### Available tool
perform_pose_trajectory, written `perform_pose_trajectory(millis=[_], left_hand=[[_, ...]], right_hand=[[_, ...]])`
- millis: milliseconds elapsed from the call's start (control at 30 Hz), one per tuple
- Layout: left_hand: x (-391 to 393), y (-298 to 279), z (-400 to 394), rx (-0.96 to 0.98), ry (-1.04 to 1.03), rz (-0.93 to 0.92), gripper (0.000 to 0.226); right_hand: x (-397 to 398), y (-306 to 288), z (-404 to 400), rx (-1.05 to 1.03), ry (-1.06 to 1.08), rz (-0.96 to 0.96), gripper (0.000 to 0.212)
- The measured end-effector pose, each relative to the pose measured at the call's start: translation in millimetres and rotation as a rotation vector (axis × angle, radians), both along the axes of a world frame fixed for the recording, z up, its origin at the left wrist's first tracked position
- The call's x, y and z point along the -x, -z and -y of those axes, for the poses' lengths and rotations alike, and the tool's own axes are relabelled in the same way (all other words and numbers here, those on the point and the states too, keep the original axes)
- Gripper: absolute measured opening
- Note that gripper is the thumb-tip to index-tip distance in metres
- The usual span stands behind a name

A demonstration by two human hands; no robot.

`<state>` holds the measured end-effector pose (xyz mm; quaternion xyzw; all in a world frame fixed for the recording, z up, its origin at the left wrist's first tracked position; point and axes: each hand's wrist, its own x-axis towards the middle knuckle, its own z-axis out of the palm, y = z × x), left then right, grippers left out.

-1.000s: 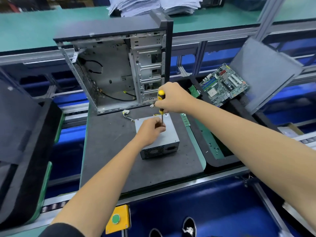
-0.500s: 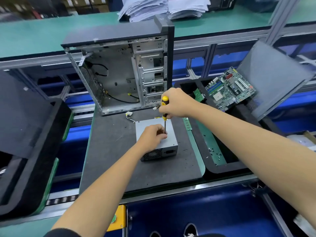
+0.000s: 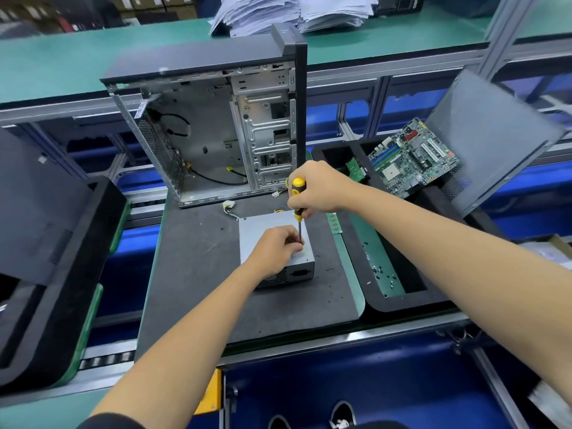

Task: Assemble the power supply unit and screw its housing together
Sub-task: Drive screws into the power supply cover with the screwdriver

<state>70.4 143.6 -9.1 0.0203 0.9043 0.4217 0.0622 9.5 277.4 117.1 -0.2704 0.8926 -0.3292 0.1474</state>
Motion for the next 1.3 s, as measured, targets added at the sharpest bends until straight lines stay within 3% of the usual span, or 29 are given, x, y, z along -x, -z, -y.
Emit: perform_pose_trajectory(millis=[200, 533, 700, 867, 967, 1067, 1167, 1300], left_hand=[[-4, 1, -3, 0.011, 0.015, -0.006, 0.014], [-6, 4, -8, 0.152, 0.152, -0.036, 0.005], [-8, 4, -7, 0.097, 0.134, -0.023, 0.008], [-10, 3, -4, 0.022, 0.109, -0.045, 0.035], [-11, 5, -3, -0.034, 0.101, -0.039, 0.035], [-11, 7, -3, -0.068, 0.097, -0.030, 0.032], [-9, 8, -2, -0.077, 0.109, -0.022, 0.029], [-8, 9, 0, -0.065, 0.125, -0.004, 0.018]], right_hand=[[-3, 0, -5, 0.015, 0.012, 0.034, 0.006], [-15, -6, -3, -0.225, -0.254, -0.084, 0.010], [-17, -5, -4, -0.298, -0.308, -0.192, 0.010], [-19, -1, -6, -0.382, -0.350, -0.235, 0.010], [-20, -3, -4, -0.434, -0.376, -0.211, 0.010], [-19, -7, -3, -0.533, -0.373, -0.317, 0.004], [-24, -9, 2, -0.664, -0.345, -0.448, 0.022], [-32, -8, 9, -0.800, -0.364, -0.490, 0.024]])
